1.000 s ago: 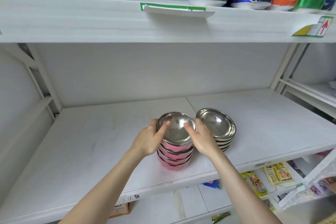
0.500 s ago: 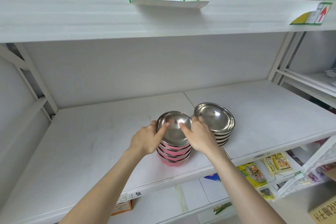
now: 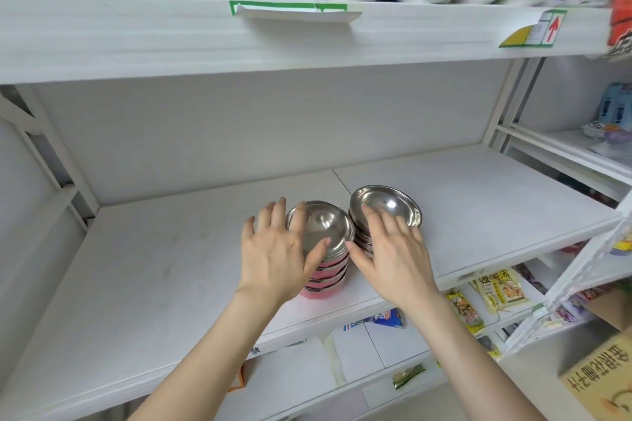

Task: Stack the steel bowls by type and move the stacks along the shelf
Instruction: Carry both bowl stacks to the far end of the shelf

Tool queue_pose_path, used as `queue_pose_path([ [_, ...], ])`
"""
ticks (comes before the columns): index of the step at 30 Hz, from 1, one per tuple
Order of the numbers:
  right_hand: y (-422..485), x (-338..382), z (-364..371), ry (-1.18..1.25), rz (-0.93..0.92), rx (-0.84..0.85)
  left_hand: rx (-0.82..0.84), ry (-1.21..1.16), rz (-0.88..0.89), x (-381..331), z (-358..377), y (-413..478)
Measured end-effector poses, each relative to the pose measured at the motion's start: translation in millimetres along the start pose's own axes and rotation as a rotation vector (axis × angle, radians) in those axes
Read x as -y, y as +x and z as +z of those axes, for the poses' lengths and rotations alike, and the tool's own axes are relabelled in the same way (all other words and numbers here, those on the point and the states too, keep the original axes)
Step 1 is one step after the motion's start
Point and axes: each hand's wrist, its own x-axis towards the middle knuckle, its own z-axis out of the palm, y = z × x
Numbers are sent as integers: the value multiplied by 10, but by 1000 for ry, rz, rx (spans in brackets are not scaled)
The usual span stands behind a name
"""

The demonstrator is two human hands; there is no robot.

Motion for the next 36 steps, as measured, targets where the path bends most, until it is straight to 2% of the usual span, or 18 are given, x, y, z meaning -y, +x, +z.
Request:
queue_pose_path([
  [11,-349,-620,-410,-88,-1,-68,-105,-5,69,-681,-302,-232],
  [18,-287,-1217,-549,-49,-80,-89,-212,-73,-53,-1316,-373,-224],
  [23,-64,-1619,-499,0,-138,-69,-168,-138,-204,-1696,-268,-141],
  [26,146,-1779,-358,71,-143,-10,-76,-278,-316,-1806,-77,-39],
  [31,529,-1910,41,323,-88,183,-6,-777,-515,-1907,436,91],
  [36,789,-1954,516,760,157,445,55,-1081,-723,-1931,841,208],
])
